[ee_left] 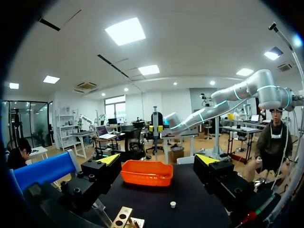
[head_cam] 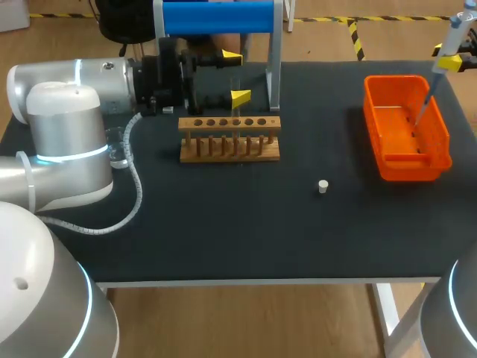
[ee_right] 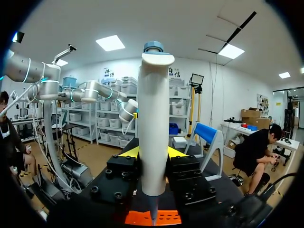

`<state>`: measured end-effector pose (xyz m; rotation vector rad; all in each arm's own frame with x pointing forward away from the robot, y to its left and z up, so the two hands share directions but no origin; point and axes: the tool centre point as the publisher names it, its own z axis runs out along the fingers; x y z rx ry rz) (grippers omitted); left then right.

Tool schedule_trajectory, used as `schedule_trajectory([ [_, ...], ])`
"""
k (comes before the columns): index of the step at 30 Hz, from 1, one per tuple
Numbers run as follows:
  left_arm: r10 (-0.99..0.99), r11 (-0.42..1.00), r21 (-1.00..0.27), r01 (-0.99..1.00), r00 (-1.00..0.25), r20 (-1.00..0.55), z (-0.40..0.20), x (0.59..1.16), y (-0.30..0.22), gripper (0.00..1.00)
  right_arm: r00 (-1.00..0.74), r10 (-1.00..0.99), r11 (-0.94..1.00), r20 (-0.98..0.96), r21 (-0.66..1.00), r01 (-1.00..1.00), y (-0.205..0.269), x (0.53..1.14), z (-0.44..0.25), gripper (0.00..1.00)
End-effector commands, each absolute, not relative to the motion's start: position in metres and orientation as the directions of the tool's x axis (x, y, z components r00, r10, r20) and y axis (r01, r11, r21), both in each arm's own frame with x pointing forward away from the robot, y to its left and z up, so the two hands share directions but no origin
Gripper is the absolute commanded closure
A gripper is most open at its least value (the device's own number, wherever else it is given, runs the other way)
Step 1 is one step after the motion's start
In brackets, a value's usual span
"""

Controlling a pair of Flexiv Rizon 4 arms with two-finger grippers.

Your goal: Invert the test tube, pick up the pipette, mount the tip to pipette, aspirate from beaker and dispense into the tube, eject the tip, return the pipette, and cap with the stopper.

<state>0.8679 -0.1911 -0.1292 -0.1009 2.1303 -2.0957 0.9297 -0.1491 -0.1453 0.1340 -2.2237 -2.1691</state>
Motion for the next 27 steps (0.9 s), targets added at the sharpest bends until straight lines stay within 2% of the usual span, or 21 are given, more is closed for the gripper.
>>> schedule_trajectory([
  [1,-0.189,0.040,-0.999,0.035,-0.981,-0.042,-0.119,0.879,-0.212,0.00,-0.996,-0.087,0.025,-0.037,0.999,-0.040,-0.150,0.930,-0.145,1.00],
  [10,-0.192,0.126,-0.992,-0.013,-0.981,-0.012,-0.089,0.909,-0.292,0.00,-0.996,-0.087,0.025,-0.037,0.999,-0.040,-0.150,0.930,-0.145,1.00],
  [17,-0.164,0.142,-0.990,-0.010,-0.986,-0.014,-0.073,0.927,-0.356,0.00,-0.996,-0.087,0.025,-0.037,0.999,-0.040,-0.150,0.930,-0.145,1.00],
  [23,-0.131,0.174,-0.985,-0.002,-0.991,-0.021,-0.060,0.936,-0.393,0.00,-0.996,-0.087,0.025,-0.037,0.999,-0.040,-0.150,0.930,-0.145,1.00],
  [27,-0.119,0.169,-0.986,0.003,-0.993,-0.024,-0.058,0.937,-0.398,0.00,-0.996,-0.087,0.025,-0.037,0.999,-0.040,-0.150,0.930,-0.145,1.00],
])
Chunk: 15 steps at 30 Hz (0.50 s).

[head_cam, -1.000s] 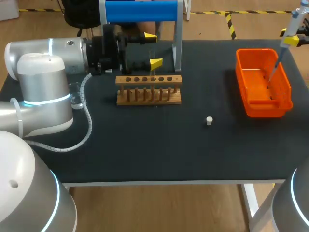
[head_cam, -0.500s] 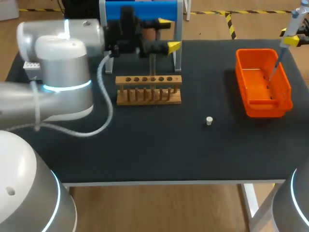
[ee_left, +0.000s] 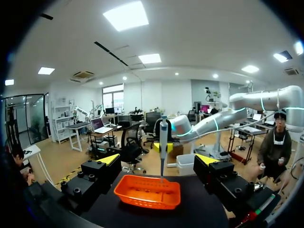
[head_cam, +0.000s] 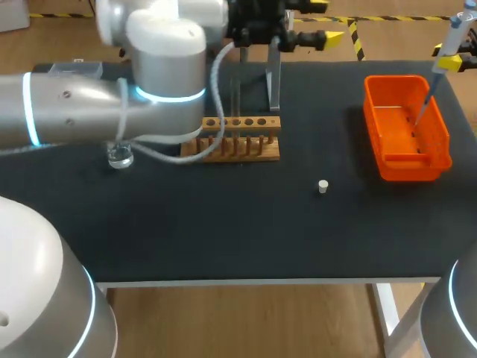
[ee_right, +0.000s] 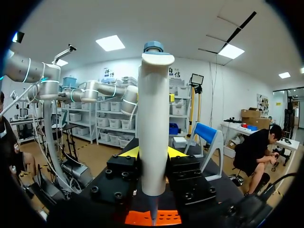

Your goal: Invert the test tube, pick up the pipette, mount the tip to pipette, aspirate from beaker and dispense into the tube, eject the tip, return the pipette, and cap with the stopper.

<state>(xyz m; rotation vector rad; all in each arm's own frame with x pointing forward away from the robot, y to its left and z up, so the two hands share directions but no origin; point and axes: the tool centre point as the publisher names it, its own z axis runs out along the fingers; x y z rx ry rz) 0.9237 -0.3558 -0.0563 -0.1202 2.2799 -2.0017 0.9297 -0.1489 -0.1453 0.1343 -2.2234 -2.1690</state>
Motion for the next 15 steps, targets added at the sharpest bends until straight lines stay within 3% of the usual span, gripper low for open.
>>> schedule_trajectory([
  [1,-0.119,0.169,-0.986,0.003,-0.993,-0.024,-0.0583,0.9369,-0.3976,0.00,-0.996,-0.087,0.025,-0.037,0.999,-0.040,-0.1498,0.9303,-0.1447,1.00],
  [2,-0.119,0.169,-0.986,0.003,-0.993,-0.024,-0.0583,0.9369,-0.3976,0.00,-0.996,-0.087,0.025,-0.037,0.999,-0.040,-0.1498,0.9303,-0.1447,1.00],
  [3,-0.119,0.169,-0.986,0.003,-0.993,-0.024,-0.0583,0.9369,-0.3976,0.34,-0.996,-0.087,0.025,-0.037,0.999,-0.040,-0.1498,0.9303,-0.1447,1.00],
  [4,-0.119,0.169,-0.986,0.003,-0.993,-0.024,-0.0583,0.9369,-0.3976,1.00,-0.996,-0.087,0.025,-0.037,0.999,-0.040,-0.1498,0.9303,-0.1447,1.00],
  [15,-0.119,0.169,-0.986,0.003,-0.993,-0.024,-0.0583,0.9369,-0.3976,1.00,-0.996,-0.087,0.025,-0.037,0.999,-0.040,-0.1498,0.9303,-0.1447,1.00],
])
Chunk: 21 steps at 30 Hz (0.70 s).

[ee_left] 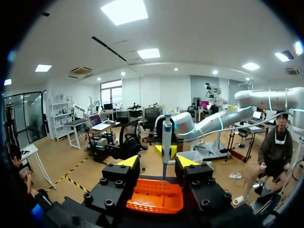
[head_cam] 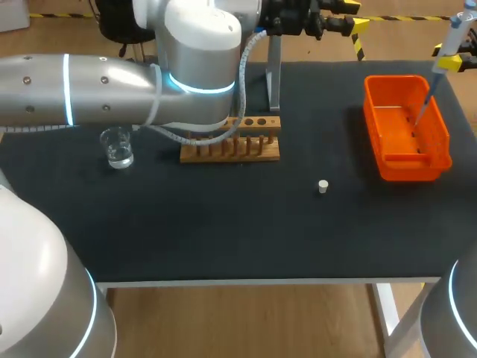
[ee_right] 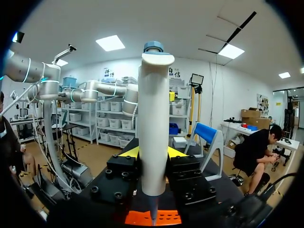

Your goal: Invert the test tube, pick up the pipette, mount the tip to pipette, aspirate from beaker and dispense into the tube, eject the tip, return the pipette, and cap with the stopper.

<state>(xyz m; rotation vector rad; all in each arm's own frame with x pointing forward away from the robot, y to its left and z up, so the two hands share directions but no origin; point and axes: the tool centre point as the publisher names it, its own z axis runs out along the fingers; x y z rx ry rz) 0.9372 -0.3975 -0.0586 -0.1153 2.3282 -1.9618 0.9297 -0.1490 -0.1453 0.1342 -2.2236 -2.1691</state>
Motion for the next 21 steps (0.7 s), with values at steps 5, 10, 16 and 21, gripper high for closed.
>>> schedule_trajectory([
  [5,-0.119,0.169,-0.986,0.003,-0.993,-0.024,-0.058,0.937,-0.398,1.00,-0.996,-0.087,0.025,-0.037,0.999,-0.040,-0.150,0.930,-0.145,1.00],
  [10,-0.124,0.171,-0.985,0.008,-0.992,-0.030,-0.059,0.939,-0.398,1.00,-0.996,-0.087,0.025,-0.037,0.999,-0.040,-0.150,0.930,-0.145,1.00],
  [16,-0.132,0.167,-0.986,0.028,-0.990,-0.050,-0.057,0.944,-0.413,1.00,-0.996,-0.087,0.025,-0.037,0.999,-0.040,-0.150,0.930,-0.145,1.00],
  [21,-0.127,0.148,-0.988,0.036,-0.990,-0.055,-0.054,0.947,-0.427,1.00,-0.996,-0.087,0.025,-0.037,0.999,-0.040,-0.150,0.930,-0.145,1.00],
])
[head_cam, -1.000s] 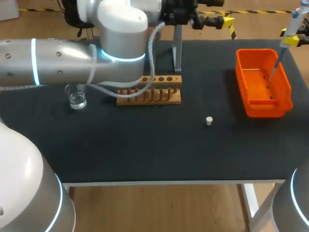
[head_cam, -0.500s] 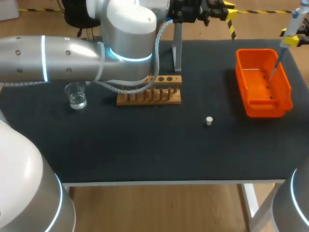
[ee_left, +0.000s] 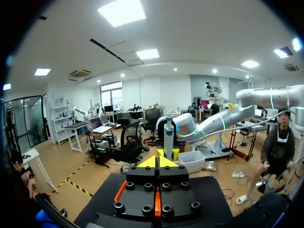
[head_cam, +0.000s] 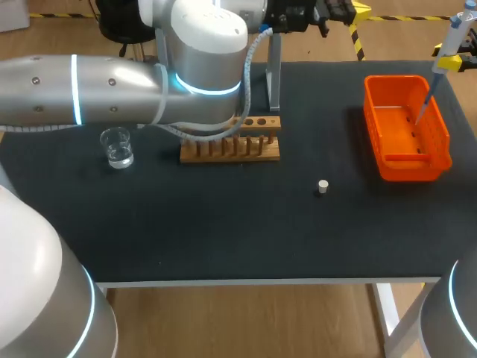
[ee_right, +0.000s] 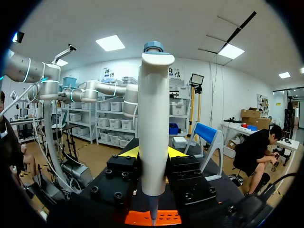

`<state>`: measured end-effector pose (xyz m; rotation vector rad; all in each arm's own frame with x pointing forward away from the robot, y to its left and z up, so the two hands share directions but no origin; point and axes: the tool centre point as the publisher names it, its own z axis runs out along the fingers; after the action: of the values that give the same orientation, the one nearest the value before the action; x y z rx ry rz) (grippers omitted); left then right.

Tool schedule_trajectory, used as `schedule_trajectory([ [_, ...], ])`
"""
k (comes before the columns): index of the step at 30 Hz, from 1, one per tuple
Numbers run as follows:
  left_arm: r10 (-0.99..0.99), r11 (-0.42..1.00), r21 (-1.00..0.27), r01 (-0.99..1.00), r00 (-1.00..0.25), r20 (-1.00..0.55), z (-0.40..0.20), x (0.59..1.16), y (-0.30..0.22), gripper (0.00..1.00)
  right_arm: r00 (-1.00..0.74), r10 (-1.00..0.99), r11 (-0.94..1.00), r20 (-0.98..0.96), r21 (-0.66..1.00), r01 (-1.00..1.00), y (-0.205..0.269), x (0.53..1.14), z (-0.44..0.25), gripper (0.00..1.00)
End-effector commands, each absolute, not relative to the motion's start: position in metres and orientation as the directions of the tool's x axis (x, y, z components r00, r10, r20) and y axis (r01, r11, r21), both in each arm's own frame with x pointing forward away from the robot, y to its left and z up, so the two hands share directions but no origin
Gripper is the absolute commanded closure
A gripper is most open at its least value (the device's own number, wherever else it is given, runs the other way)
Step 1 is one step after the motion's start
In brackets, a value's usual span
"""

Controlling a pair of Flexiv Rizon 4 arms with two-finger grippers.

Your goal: Invert the test tube, pick up the pipette, mount the tip to pipette, aspirate from beaker and dispense into the tube, eject the tip, return the pipette, and cap with the stopper.

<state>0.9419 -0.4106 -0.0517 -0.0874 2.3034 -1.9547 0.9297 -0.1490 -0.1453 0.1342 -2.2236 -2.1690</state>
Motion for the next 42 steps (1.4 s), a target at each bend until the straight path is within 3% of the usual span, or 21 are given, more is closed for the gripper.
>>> schedule_trajectory([
  [1,-0.124,0.145,-0.989,0.037,-0.991,-0.055,-0.053,0.947,-0.431,1.00,-0.996,-0.087,0.025,-0.037,0.999,-0.040,-0.150,0.930,-0.145,1.00],
  [21,-0.054,0.048,-0.997,0.064,-0.996,-0.067,-0.034,0.939,-0.499,1.00,-0.996,-0.087,0.025,-0.037,0.999,-0.040,-0.150,0.930,-0.145,1.00],
  [42,-0.010,0.035,-0.996,0.078,-0.997,-0.078,-0.032,0.924,-0.540,1.00,-0.996,-0.087,0.025,-0.037,0.999,-0.040,-0.150,0.930,-0.145,1.00],
])
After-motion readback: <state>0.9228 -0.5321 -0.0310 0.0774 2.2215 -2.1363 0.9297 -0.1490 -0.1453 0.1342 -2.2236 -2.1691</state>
